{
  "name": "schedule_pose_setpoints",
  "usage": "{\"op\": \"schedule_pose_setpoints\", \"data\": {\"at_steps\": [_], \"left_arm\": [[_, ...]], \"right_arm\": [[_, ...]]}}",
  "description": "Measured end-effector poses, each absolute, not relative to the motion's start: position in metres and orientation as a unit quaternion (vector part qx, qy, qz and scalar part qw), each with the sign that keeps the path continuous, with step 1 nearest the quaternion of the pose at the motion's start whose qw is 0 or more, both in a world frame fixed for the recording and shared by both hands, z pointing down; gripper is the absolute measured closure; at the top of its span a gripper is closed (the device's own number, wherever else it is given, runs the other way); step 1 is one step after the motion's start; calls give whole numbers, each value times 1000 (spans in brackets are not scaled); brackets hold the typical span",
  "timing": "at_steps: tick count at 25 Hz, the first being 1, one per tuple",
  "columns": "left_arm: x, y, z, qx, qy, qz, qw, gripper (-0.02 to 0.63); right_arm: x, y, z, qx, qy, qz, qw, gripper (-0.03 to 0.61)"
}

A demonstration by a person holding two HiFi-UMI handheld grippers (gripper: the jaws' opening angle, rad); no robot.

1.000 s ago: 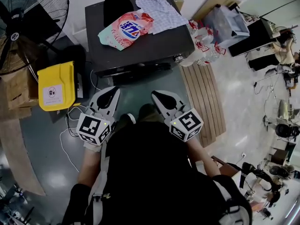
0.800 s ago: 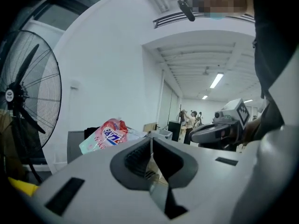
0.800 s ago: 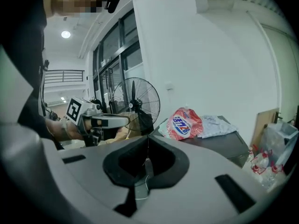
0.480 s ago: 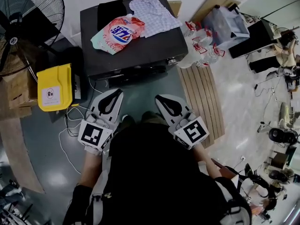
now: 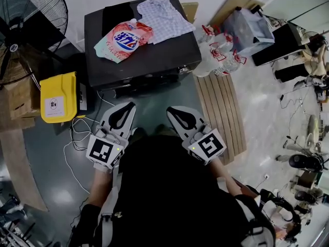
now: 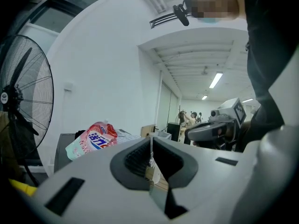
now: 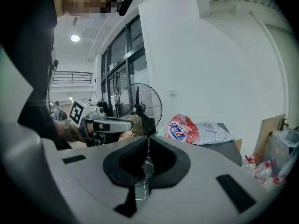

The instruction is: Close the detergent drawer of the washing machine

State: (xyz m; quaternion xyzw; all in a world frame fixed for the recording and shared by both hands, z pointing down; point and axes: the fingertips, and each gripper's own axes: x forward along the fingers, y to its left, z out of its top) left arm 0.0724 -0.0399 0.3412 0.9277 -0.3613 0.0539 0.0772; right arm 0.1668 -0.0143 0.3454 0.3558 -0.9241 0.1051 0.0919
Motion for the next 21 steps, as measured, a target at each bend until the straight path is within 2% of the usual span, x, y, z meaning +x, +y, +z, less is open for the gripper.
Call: {"op": "schedule_pose_setpoints", "data": {"at_steps": [21], "left_arm": [[108,-30,346,934,-340,51,98,603]], "right_arm": [[199,-17,349,367,-916,159,36,563]]}}
